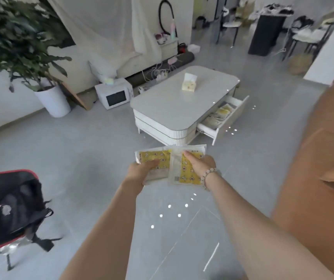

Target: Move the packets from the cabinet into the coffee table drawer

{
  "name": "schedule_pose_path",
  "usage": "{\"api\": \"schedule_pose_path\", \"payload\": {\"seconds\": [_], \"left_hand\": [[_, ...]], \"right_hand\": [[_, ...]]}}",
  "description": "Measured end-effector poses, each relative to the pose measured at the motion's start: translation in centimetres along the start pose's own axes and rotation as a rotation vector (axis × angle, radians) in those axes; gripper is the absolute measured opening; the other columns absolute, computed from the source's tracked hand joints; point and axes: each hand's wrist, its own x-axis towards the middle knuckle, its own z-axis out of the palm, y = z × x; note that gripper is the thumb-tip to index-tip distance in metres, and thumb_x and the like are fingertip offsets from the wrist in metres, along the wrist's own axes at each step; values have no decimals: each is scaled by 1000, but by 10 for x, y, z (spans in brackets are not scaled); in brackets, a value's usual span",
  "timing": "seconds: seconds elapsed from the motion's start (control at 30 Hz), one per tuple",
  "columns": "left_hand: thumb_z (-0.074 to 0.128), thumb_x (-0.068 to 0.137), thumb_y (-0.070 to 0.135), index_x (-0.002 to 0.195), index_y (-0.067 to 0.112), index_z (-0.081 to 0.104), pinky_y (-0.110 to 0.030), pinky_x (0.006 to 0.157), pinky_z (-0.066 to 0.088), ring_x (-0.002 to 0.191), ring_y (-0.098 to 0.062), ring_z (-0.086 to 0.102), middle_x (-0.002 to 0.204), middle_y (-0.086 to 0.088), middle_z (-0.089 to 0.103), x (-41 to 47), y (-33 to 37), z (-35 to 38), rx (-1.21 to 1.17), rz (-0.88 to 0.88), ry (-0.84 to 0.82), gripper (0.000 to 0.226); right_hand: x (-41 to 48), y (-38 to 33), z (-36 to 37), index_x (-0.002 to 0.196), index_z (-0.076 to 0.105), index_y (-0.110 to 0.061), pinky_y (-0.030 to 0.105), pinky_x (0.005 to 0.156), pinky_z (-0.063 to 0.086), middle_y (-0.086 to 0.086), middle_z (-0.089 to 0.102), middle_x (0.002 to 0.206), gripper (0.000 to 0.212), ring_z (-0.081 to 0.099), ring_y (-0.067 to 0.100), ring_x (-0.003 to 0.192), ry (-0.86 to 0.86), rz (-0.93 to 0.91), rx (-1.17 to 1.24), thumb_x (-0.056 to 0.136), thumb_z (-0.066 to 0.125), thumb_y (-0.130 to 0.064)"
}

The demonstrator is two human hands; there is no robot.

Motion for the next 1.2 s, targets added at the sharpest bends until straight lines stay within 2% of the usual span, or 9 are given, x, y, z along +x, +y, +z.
{"api": "schedule_pose_path", "payload": {"seconds": [0.17,0.23,0.37,0.47,0.57,0.67,0.77,1.0,1.2], "left_hand": [[68,82,5,97,4,64,-36,73,54,71,-24,65,85,-10,68,28,10,65,43,-5,-147,15],[68,83,4,92,5,65,-32,67,56,65,-21,67,81,-8,69,40,11,91,62,-5,-200,9],[67,83,3,90,5,66,-34,67,57,62,-19,69,75,-6,72,62,21,142,90,-11,-267,8],[71,80,7,103,1,64,-40,82,55,75,-25,68,89,-12,70,84,37,184,118,-23,-279,25],[72,79,8,99,3,66,-43,89,53,78,-26,67,90,-11,71,106,52,225,125,-30,-287,21],[71,80,6,89,6,66,-40,84,54,74,-24,68,76,-6,73,125,62,262,126,-28,-297,10],[69,82,5,85,8,66,-32,70,56,62,-17,69,64,1,72,143,72,292,130,-17,-301,6],[68,83,3,88,8,65,-25,54,56,57,-13,69,68,-1,73,176,87,339,156,-34,-332,8],[67,83,4,100,4,64,-32,68,57,71,-21,69,90,-10,70,217,98,380,189,-63,-360,17]], "right_hand": [[26,10,-48,109,65,-7,32,81,52,10,69,101,65,65,26,92,137,46,43,75,64,-63],[38,15,-67,112,64,-10,33,83,52,8,69,100,68,65,25,93,171,76,68,72,64,-65],[72,17,-104,105,67,-12,38,86,54,5,70,93,68,66,24,88,207,100,123,65,66,-68],[104,11,-135,100,69,-11,39,85,55,8,72,91,58,68,24,84,222,87,154,70,67,-62],[137,2,-166,94,70,-9,37,84,55,8,72,87,52,69,23,80,239,86,171,75,67,-57],[166,-4,-193,86,68,-14,32,77,54,2,67,75,39,66,19,71,235,77,197,78,68,-52],[191,-9,-212,85,68,-17,32,76,56,4,70,81,33,69,21,76,223,79,235,79,68,-50],[238,-13,-239,74,64,-20,27,66,54,-1,66,70,27,64,15,61,228,109,305,80,69,-47],[285,-16,-259,80,67,-18,34,78,58,2,69,76,26,68,21,70,256,137,354,80,69,-44]]}}
